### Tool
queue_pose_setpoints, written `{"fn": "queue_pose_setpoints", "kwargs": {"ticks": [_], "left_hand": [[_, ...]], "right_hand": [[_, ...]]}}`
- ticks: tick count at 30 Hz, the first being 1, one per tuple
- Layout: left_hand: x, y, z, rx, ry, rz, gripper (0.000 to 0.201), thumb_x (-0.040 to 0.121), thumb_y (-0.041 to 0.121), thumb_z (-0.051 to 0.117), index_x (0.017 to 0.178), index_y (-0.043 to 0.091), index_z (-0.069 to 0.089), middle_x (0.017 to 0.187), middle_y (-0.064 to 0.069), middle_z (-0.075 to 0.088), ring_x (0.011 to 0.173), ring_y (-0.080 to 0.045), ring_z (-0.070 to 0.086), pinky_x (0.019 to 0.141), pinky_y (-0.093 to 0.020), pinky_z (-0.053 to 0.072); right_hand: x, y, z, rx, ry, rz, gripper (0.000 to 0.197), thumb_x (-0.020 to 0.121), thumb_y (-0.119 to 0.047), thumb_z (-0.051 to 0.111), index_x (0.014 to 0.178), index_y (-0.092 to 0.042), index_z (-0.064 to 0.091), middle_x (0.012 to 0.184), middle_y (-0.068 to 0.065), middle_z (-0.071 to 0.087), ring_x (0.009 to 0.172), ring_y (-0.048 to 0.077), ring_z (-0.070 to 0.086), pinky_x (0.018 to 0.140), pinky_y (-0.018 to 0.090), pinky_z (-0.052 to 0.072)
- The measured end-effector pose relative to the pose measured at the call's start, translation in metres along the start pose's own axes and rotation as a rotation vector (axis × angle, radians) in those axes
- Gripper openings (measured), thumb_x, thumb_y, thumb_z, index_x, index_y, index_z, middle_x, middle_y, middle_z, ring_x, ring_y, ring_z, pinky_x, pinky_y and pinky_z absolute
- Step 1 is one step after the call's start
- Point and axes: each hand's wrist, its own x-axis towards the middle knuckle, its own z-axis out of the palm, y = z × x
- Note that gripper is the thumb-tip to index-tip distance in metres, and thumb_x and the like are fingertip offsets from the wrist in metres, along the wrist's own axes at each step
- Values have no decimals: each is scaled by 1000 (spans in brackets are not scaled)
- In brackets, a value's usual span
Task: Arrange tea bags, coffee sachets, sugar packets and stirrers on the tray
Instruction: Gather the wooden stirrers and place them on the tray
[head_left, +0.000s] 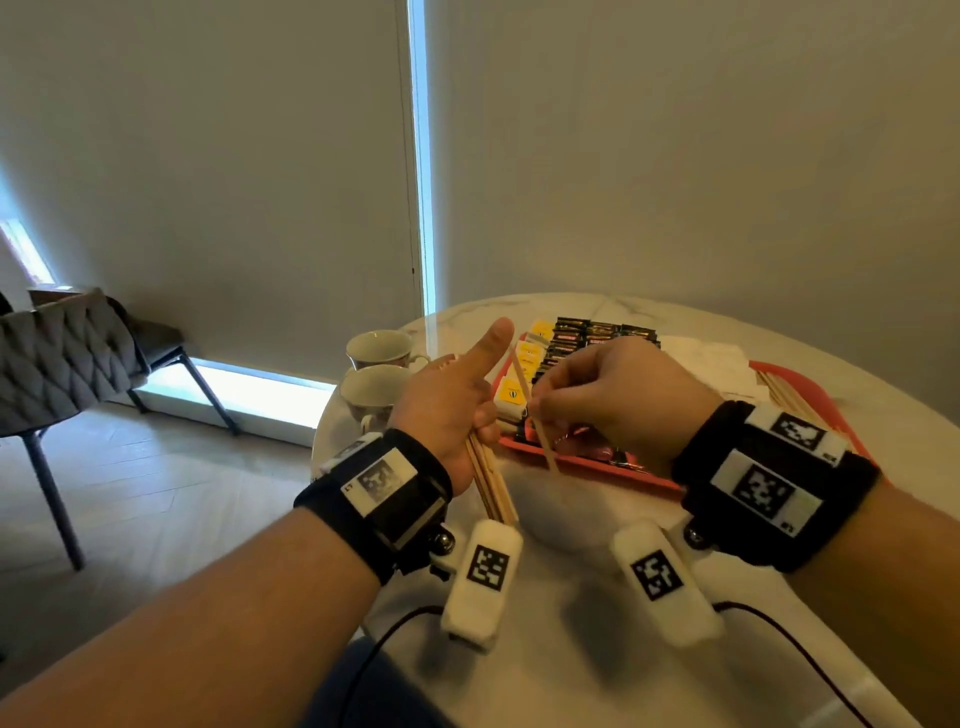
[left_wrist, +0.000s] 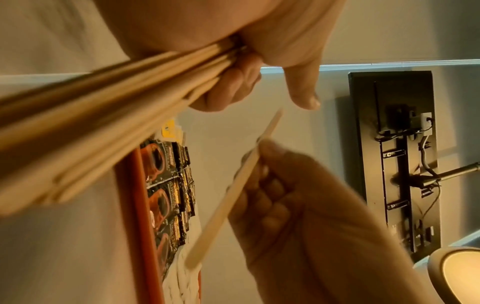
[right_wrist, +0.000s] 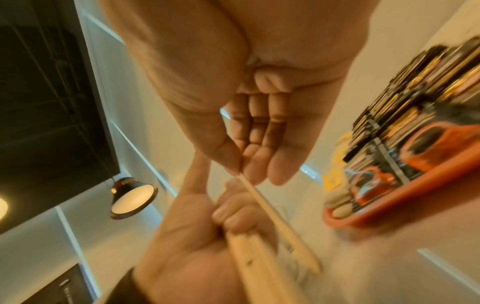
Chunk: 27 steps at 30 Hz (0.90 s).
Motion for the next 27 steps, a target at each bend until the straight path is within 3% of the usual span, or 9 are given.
{"fn": "queue_pose_setpoints", "kwargs": {"ticks": [3,5,7,12,14,17,21,23,27], "left_hand": [[-2,-1,16,47,-67,85,40,79,50,81,76,20,56,50,5,43,40,-12,42,44,-28,40],[4,-2,20,99,-43,148,39,89,49,77,66,23,58,51,4,50,45,-16,50,54,-34,47],[13,2,19,118,-4,167,45,94,53,70,61,26,57,54,3,50,49,-16,47,56,-36,46],[20,28,31,-13,78,278,38,103,47,59,80,18,51,57,-2,54,49,-17,54,55,-31,49],[18,37,42,-63,53,337,35,101,46,61,84,18,50,55,-1,48,51,-18,57,56,-32,53],[21,39,60,-21,-32,489,36,90,50,70,86,18,53,56,1,45,50,-18,51,55,-33,49],[28,26,76,163,-167,583,30,89,55,74,80,29,60,60,4,53,58,-22,52,63,-40,48],[28,20,82,237,-218,603,34,88,55,71,82,24,57,61,2,55,59,-26,55,60,-38,50],[24,13,95,291,-269,665,36,92,49,70,88,17,55,60,-1,56,56,-29,57,65,-46,57]], "right_hand": [[1,-4,10,88,-67,-82,4,87,0,71,89,0,74,77,16,75,62,21,69,57,28,59],[3,0,10,151,-62,-106,5,88,1,71,92,1,74,78,15,75,61,18,68,55,24,56],[6,4,6,274,-28,-115,6,88,-2,73,94,0,74,85,16,76,69,21,70,65,30,61],[17,23,-3,748,104,85,22,90,-25,74,101,-6,72,100,12,73,90,24,71,84,41,60],[20,27,-2,895,27,229,42,82,-41,74,104,-5,71,105,14,73,91,27,72,80,44,61],[22,30,1,1115,-181,329,57,93,-53,60,114,0,67,111,23,67,100,36,70,70,44,62],[28,37,-6,1259,-327,300,58,96,-55,54,113,-2,70,96,19,64,70,23,66,55,30,61],[33,44,-13,1244,-323,305,53,92,-56,59,110,-8,69,86,13,61,54,16,62,46,20,54],[39,60,-22,1232,-279,350,46,90,-54,64,103,-11,73,82,8,64,47,10,56,38,18,47]]}}
